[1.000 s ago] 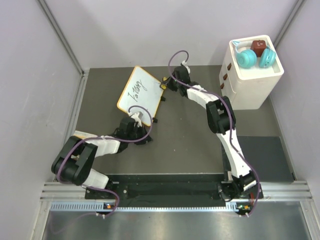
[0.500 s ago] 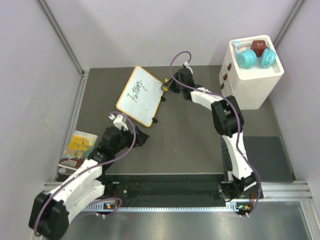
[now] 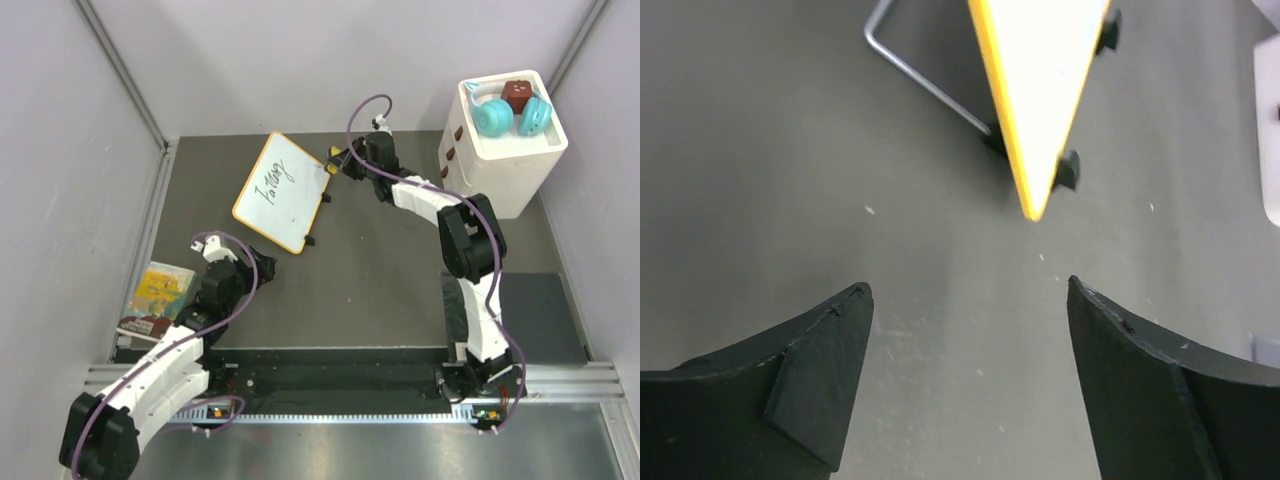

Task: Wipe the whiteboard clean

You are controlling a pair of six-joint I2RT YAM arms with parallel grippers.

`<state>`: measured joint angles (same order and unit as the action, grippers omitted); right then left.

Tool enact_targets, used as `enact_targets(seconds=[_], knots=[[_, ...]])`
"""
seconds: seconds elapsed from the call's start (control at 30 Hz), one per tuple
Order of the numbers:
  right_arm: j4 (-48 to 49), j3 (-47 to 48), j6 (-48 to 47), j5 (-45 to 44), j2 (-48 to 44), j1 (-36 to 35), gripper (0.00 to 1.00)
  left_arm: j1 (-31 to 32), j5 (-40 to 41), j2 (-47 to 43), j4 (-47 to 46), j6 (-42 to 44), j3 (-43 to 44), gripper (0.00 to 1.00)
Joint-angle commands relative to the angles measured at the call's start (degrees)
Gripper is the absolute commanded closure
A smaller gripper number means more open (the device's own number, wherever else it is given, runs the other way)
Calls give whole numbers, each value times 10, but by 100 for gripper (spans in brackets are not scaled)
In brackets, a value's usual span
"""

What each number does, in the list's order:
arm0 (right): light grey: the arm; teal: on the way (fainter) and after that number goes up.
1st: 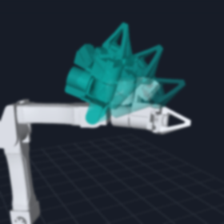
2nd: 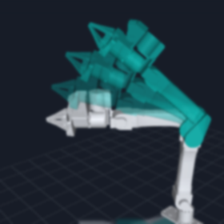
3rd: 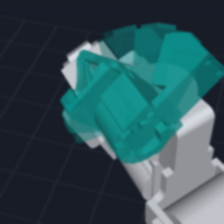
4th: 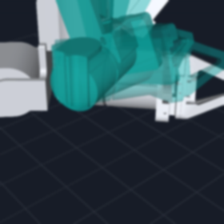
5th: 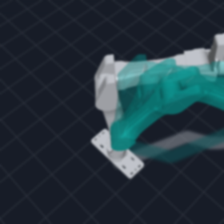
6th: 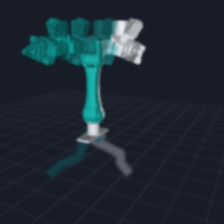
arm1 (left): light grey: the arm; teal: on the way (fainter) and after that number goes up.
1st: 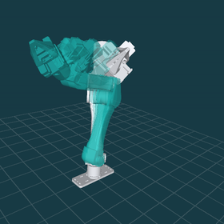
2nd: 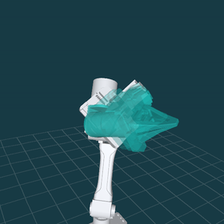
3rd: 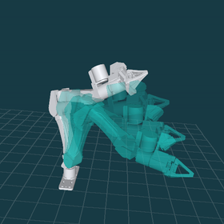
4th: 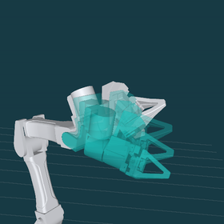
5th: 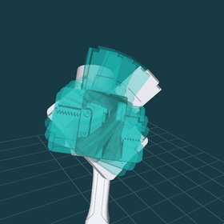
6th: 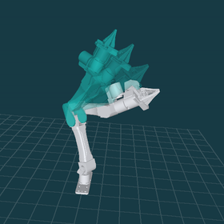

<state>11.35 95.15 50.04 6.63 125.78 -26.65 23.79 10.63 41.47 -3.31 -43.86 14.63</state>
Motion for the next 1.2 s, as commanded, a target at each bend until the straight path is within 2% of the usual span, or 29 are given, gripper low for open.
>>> enact_targets(seconds=[0.0, 0.2, 0.73, 0.9, 1.07, 1.17], knots=[[35, -10, -21, 9, -48, 6, 100, -22, 11, 19, -119, 3, -11, 20], [37, -13, -22, 18, -45, 6, 100, -30, -25, 77, -263, 42, -28, 32], [32, -9, -40, 32, -30, 7, 100, -42, -48, 307, -499, 32, 0, 38], [30, -12, -46, 32, -31, 6, 100, -44, -72, 373, -547, 27, 32, 41], [29, -9, -45, 38, -25, 6, 100, -44, -90, 413, -581, 19, 48, 47], [27, -12, -45, 48, -23, 6, 100, -44, -90, 432, -593, 18, 48, 58]])
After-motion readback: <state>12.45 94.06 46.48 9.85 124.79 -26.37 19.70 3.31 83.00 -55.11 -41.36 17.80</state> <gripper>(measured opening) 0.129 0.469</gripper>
